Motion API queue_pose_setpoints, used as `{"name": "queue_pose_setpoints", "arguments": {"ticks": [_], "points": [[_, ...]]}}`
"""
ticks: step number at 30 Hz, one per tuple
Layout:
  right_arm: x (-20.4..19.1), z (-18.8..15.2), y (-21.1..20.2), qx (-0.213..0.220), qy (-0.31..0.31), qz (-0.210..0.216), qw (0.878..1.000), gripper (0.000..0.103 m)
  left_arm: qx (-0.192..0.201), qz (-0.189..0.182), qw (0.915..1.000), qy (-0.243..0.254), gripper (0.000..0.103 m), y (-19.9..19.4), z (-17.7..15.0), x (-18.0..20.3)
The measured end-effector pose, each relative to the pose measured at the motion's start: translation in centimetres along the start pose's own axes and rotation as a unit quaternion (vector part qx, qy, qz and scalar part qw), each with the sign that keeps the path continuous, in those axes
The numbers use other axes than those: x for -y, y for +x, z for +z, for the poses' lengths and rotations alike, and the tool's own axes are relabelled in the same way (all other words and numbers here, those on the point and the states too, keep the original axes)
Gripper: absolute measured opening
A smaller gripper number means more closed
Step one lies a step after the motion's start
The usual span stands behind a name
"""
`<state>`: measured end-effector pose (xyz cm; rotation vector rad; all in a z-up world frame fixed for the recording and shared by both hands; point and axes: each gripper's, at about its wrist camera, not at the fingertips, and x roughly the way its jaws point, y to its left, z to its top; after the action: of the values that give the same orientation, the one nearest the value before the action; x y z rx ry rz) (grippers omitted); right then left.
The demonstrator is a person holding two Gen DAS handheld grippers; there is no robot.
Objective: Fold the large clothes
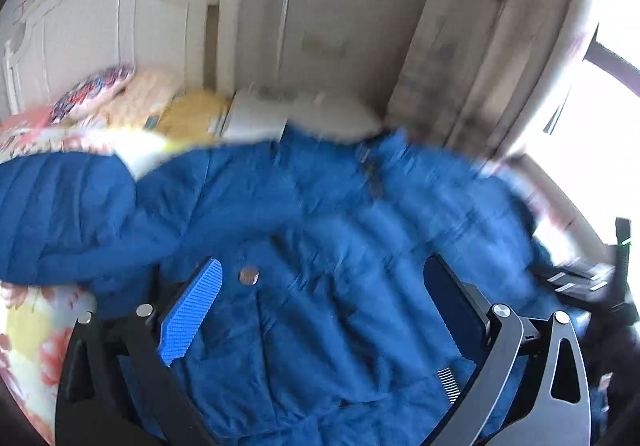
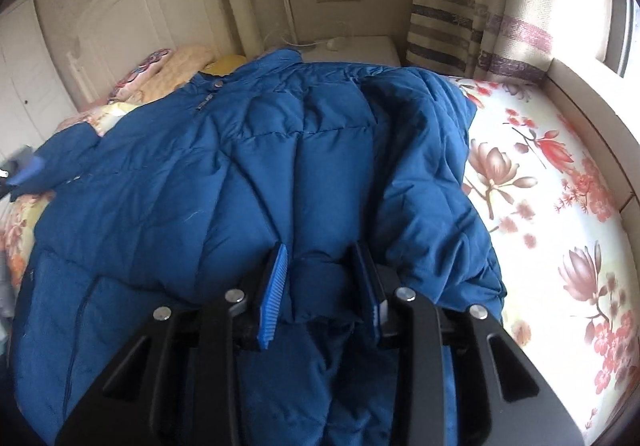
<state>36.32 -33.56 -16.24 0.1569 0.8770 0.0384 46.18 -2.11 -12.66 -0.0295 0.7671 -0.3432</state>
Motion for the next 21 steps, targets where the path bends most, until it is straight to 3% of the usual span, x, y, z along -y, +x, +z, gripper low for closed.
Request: {"name": "queue_pose_setpoints", "arguments": {"ticks": [1,3,7,11,15,18,21], "points": [[-0.1,0.0,-0.3,-0.004,-0.006,0.002,1.000,0.035,-0.028,-0.002,0.9996,-0.006,0.098,1.5,-0.9,-0.5],[0.0,0.3,-1.2,-0.013,-0.020,0.009,1.000,0.034,-0.047,-0.007,0.9988,-0.009,0.098,3.0,-2.2,-1.1],[1.2,3.9,-2.3,0.027,-0.007,-0.010,1.000,0.034,-0.047,0.005,0.9989,0.007,0.099,3.2,-2.5,-0.5],[3.1,8.6,-0.1,0.043,0.027,-0.035,0.998,0.034,-0.052,0.026,0.9979,0.028,0.099,3.5,-2.6,0.3],[3.6,11.3,4.3,0.010,0.020,-0.050,0.998,0.035,-0.052,0.017,0.9983,0.021,0.099,3.3,-2.6,0.1],[4.1,11.6,8.1,-0.044,0.005,-0.066,0.997,0.036,-0.053,0.020,0.9981,0.024,0.099,3.5,-2.5,0.3],[3.9,12.0,7.7,-0.044,0.007,-0.079,0.996,0.037,-0.056,0.026,0.9977,0.028,0.099,3.6,-2.5,0.5]]}}
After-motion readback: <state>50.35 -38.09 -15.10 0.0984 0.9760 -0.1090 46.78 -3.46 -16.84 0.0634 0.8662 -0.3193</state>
